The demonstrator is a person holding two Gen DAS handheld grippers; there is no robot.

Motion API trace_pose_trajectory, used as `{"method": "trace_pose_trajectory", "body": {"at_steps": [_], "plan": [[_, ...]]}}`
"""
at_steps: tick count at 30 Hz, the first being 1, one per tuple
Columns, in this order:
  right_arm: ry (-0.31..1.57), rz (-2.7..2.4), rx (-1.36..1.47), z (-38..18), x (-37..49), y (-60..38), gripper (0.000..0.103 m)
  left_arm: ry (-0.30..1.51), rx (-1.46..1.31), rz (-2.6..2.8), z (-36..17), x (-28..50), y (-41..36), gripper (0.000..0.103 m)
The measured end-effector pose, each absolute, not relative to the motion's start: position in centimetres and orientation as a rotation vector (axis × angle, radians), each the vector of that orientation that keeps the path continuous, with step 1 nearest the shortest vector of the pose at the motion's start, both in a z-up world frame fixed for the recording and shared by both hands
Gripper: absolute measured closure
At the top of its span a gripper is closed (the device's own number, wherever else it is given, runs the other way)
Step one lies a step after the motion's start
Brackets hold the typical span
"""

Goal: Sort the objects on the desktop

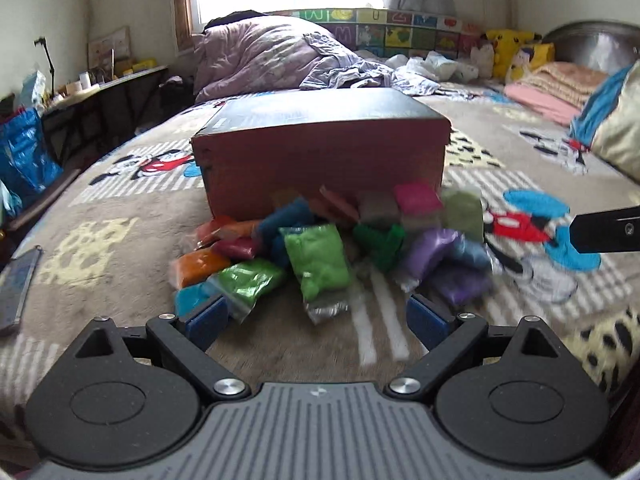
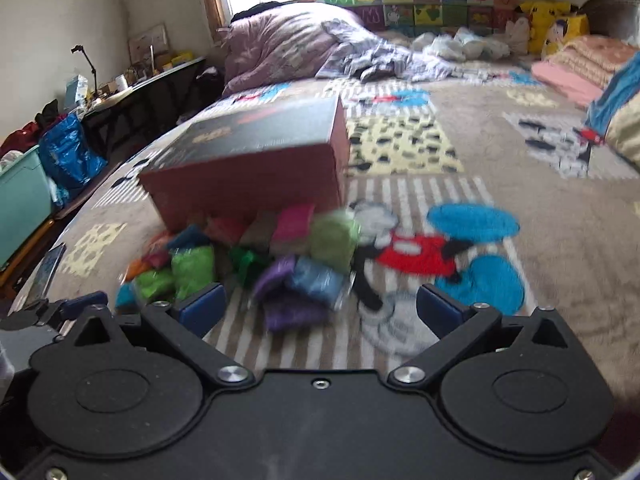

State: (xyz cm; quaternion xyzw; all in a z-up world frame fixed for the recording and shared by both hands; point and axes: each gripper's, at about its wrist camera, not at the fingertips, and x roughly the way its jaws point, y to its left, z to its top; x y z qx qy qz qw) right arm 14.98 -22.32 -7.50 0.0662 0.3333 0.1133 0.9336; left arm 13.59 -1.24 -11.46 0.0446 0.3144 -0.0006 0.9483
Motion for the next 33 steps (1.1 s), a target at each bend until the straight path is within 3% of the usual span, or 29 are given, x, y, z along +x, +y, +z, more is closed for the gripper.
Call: {"method": "trace_pose_trajectory", "body": {"at_steps": [33], "plan": [[0.587,0.165,0.103,-2.5,5.3,-22.4,0.001,0.497,0.014,-0.063,-1.3,3.2,-1.9,0.007]]}}
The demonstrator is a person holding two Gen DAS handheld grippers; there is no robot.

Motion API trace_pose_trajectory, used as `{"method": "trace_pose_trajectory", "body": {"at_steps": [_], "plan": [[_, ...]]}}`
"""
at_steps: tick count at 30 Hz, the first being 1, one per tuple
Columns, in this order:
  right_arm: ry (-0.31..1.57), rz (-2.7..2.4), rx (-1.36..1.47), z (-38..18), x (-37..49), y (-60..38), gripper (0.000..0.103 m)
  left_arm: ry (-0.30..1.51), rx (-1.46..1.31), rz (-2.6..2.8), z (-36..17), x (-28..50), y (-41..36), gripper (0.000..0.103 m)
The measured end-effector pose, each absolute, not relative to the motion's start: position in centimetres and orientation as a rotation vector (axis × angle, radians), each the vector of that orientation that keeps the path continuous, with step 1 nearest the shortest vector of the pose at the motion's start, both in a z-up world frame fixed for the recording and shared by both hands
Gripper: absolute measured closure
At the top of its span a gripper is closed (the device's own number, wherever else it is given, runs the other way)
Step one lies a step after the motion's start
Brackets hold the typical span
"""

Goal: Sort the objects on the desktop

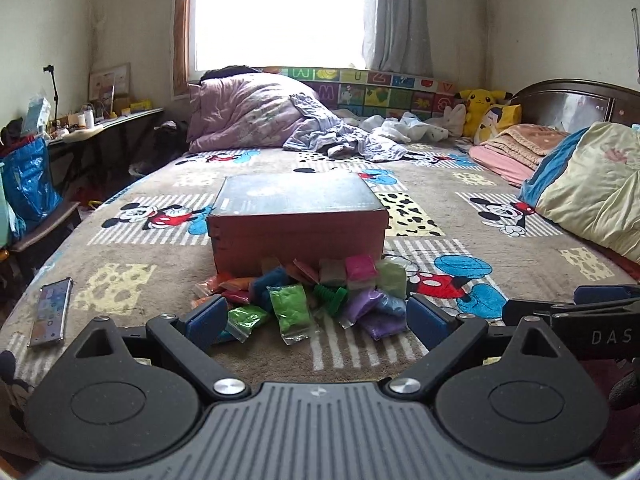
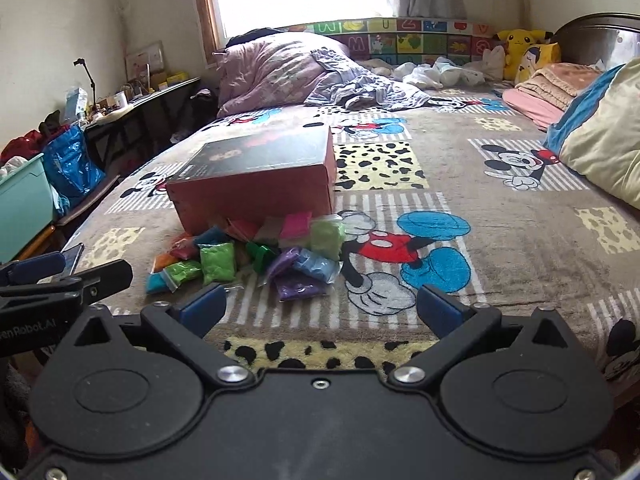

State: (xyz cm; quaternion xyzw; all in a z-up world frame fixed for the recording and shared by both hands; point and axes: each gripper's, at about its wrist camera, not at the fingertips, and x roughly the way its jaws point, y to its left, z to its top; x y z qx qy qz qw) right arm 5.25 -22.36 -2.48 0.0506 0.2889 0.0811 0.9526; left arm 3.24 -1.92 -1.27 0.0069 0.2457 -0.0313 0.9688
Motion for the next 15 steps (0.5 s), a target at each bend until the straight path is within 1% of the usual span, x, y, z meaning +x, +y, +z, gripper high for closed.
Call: {"method": "trace_pose_trajectory", "body": {"at_steps": [15], "plan": [[0.578,0.175,0.104,-2.04,4.26,-22.61,0.001,0.491,-0.005,-0.109,-0.41,2.18,-2.17,0.007]]}}
